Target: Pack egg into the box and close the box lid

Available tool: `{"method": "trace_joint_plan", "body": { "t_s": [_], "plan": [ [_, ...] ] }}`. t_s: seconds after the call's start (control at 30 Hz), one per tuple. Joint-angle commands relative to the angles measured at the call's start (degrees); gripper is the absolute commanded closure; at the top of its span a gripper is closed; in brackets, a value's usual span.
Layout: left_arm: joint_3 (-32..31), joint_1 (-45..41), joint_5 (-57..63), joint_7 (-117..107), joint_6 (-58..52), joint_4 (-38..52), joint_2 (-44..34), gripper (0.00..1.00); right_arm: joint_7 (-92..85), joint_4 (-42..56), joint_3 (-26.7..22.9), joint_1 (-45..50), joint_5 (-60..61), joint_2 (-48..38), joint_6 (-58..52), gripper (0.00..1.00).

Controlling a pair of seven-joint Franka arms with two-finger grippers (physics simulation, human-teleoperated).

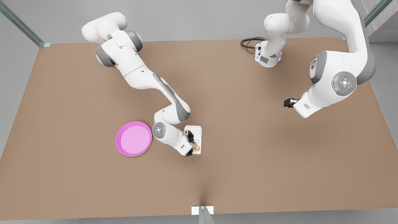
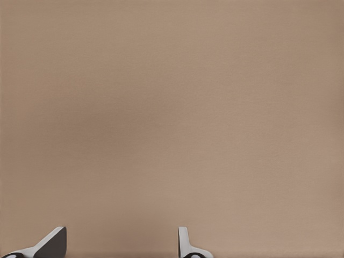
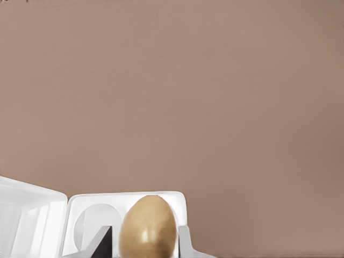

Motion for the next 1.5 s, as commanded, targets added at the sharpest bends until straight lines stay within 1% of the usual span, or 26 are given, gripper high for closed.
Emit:
{"method": "trace_joint_plan", "body": {
  "t_s": [0.0,0.03,0.1,0.13,0.17,0.2,0.23,0.3,0.33,0.37,0.4,0.43,0.47,0.5,0.53,0.63,0.7,0.87,0.97,1.07,1.2,1.3,1.47],
  "plan": [
    [0.0,0.0,0.0,-0.1,0.1,0.0,-0.1,0.0,8.7,-0.1,0.0,-0.1,0.1,-0.1,0.0,0.42],
    [0.0,0.0,0.0,-0.2,0.1,-0.1,0.0,0.0,8.8,-0.1,0.0,-0.1,0.3,-0.5,-0.2,0.0],
    [0.0,0.0,0.0,-0.2,0.1,0.0,0.1,0.0,10.5,-0.2,0.1,-0.3,1.2,-2.2,-1.6,0.0],
    [0.0,-0.9,0.0,-0.3,-0.2,0.1,0.3,0.25,11.0,-0.2,0.0,-0.7,3.0,-3.7,-5.4,0.0],
    [0.0,-2.7,0.2,-0.6,-0.3,0.1,0.9,0.61,15.2,-0.7,-0.4,-1.1,3.0,-6.0,-9.0,0.0],
    [0.0,-4.1,0.2,-0.6,-0.2,0.1,1.5,0.79,23.5,-1.8,-2.9,-0.9,2.3,-9.1,-12.8,0.0],
    [0.0,-5.7,0.2,-0.6,-0.3,0.1,2.1,0.79,28.0,-1.7,-7.0,-1.0,2.2,-11.7,-18.8,0.0],
    [-0.1,-12.8,0.0,-0.5,0.1,0.2,6.0,0.79,41.8,-1.5,-22.1,-0.3,0.2,-16.6,-34.0,0.0],
    [0.0,-16.0,-0.2,-1.6,0.7,0.5,8.0,0.79,56.3,-1.6,-26.0,-0.4,-4.2,-19.6,-38.8,0.0],
    [-0.1,-19.6,-0.3,-5.6,2.8,0.6,10.0,0.79,66.6,-1.9,-26.8,-1.5,-9.3,-23.2,-41.6,0.0],
    [-0.1,-22.7,-0.3,-10.5,5.9,0.5,11.5,0.79,72.7,-2.7,-20.0,-9.9,-17.1,-28.3,-44.5,0.0],
    [0.0,-26.6,-0.5,-15.9,10.2,0.4,13.2,0.79,75.3,-4.9,-9.3,-20.4,-24.1,-34.1,-46.0,0.0],
    [0.0,-28.9,-1.7,-20.0,13.9,0.6,15.1,0.79,75.3,-5.1,-4.1,-27.4,-25.4,-38.1,-49.8,0.0],
    [0.1,-31.3,-2.6,-23.9,16.7,0.6,16.8,0.79,75.4,-3.9,-4.2,-27.7,-25.4,-39.4,-53.6,0.0],
    [0.1,-32.4,-2.8,-26.3,18.5,0.7,18.5,0.79,75.4,-3.6,-4.5,-28.0,-25.4,-39.7,-54.6,0.0],
    [0.2,-35.5,-3.3,-29.9,21.1,1.1,21.7,0.79,74.6,-3.3,-4.9,-30.6,-24.7,-38.9,-54.9,0.0],
    [0.2,-37.0,-4.1,-35.7,24.7,2.6,24.2,0.79,74.9,-2.2,-4.9,-30.8,-24.6,-37.4,-54.7,0.0],
    [0.2,-38.9,-6.8,-48.3,24.8,10.7,31.0,0.79,75.4,-2.2,-4.9,-30.8,-24.7,-36.5,-53.7,0.0],
    [0.2,-40.1,-7.1,-52.5,24.8,15.1,34.5,0.79,75.5,-2.2,-4.8,-30.8,-24.6,-36.5,-53.7,0.0],
    [0.5,-42.0,-7.1,-55.3,24.6,21.6,39.0,0.79,75.5,-2.2,-4.8,-30.8,-24.6,-36.5,-53.6,0.0],
    [0.6,-42.0,-6.9,-56.0,24.5,24.5,40.5,0.79,75.5,-2.2,-4.8,-30.8,-24.6,-36.4,-53.3,0.0],
    [2.5,-42.0,-6.5,-55.4,24.3,24.5,40.3,0.79,75.5,-2.2,-4.8,-30.8,-24.6,-36.4,-53.3,0.0],
    [3.7,-41.7,-4.9,-55.1,24.5,24.5,40.7,0.79,75.5,-2.2,-4.8,-30.6,-24.5,-36.5,-53.3,0.0]
  ]
}}
